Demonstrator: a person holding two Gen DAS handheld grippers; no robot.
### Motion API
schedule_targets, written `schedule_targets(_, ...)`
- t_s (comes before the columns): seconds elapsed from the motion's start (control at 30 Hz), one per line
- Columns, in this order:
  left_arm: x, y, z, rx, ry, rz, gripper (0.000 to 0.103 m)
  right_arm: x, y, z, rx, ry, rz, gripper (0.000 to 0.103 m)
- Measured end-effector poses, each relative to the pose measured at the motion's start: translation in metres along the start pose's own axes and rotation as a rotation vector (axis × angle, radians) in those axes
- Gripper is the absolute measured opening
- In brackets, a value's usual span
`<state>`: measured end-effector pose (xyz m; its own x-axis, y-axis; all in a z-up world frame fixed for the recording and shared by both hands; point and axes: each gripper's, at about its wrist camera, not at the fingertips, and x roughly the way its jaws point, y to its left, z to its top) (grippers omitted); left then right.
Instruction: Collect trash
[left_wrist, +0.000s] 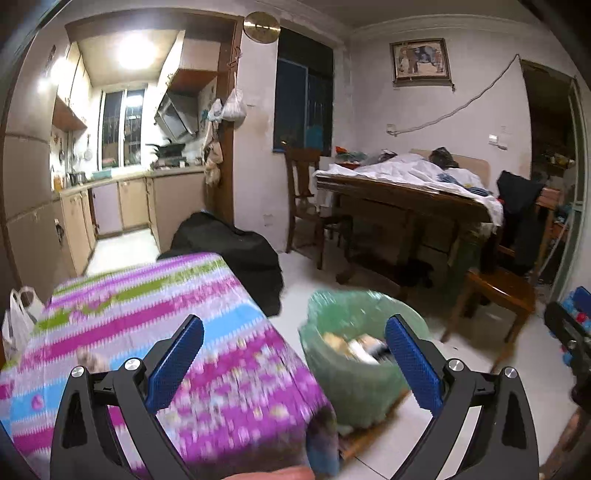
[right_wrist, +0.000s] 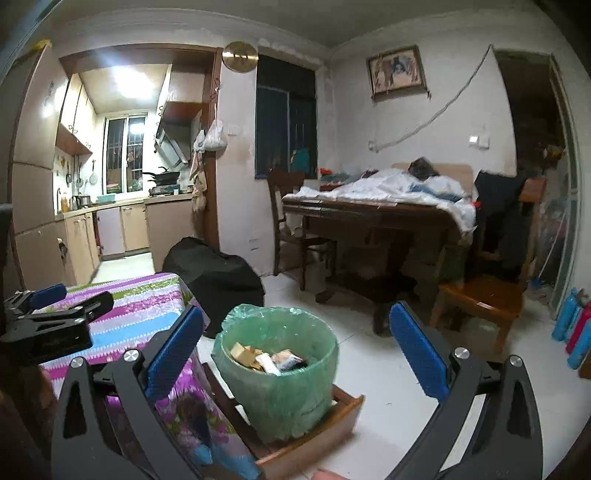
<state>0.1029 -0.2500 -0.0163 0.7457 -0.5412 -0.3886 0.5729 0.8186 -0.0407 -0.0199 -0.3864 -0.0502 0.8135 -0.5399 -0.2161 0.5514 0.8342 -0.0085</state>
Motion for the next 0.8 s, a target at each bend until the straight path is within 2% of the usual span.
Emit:
schedule_targets(0.07,-0.024,-0.003,-0.017,0.003,0.009,-0.026,0.098,-0.014,-0.001,-0.007,-0.002,-0.003,0.002,0.098)
schedule_targets(0.3,-0.073,-0.029,-0.054,0.032,0.037,-0.032,0.098,-0.050,-0.001,-0.027,0.000,0.041,-0.002,0.098)
schedule_targets(0.47,-0.091,-0.031,-0.059,0.008,0.018,0.008,0.098,-0.071,-0.010,-0.037,0.019,0.031,-0.024,0.098)
schedule_targets(0.8,-0.103,-0.051,-0.059,0.067,0.031,-0.028,0.098,-0.094,-0.013,-0.040,0.011,-0.011,-0.039,0.098)
